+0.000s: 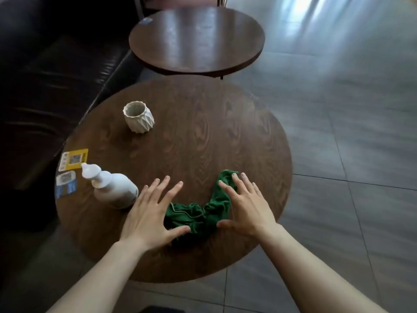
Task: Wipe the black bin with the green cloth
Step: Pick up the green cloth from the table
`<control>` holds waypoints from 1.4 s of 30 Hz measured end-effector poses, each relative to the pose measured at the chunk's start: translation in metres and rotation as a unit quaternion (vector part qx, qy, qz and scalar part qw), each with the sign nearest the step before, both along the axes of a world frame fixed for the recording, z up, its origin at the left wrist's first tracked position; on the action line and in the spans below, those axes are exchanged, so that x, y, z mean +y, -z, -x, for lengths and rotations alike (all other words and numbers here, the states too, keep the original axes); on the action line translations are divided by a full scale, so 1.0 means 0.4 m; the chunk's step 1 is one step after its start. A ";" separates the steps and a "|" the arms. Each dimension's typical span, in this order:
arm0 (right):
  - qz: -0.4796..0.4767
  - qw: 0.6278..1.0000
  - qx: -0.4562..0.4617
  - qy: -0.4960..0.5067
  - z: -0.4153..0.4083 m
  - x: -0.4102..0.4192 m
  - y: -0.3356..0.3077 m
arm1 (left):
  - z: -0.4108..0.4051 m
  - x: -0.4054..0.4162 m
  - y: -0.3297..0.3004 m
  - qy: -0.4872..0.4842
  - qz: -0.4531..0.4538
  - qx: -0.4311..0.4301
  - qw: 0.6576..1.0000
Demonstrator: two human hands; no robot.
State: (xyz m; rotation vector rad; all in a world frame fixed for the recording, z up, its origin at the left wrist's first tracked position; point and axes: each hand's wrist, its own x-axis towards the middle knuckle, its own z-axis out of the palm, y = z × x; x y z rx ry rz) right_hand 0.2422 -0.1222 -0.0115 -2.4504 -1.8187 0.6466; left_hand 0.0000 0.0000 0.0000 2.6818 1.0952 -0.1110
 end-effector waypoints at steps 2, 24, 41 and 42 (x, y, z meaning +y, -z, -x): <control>0.006 0.999 -0.011 -0.036 -0.008 0.024 0.039 | -0.010 0.005 0.041 0.024 0.016 0.006 1.000; -0.013 0.992 0.020 -0.120 0.038 0.062 0.103 | -0.055 0.020 0.133 0.100 0.055 0.009 0.993; -0.132 0.988 -0.072 -0.030 0.278 -0.011 -0.336 | 0.111 0.031 -0.309 0.111 -0.024 -0.078 0.990; -0.137 0.987 -0.085 -0.022 0.309 -0.020 -0.395 | 0.140 0.026 -0.364 0.116 -0.037 -0.086 0.989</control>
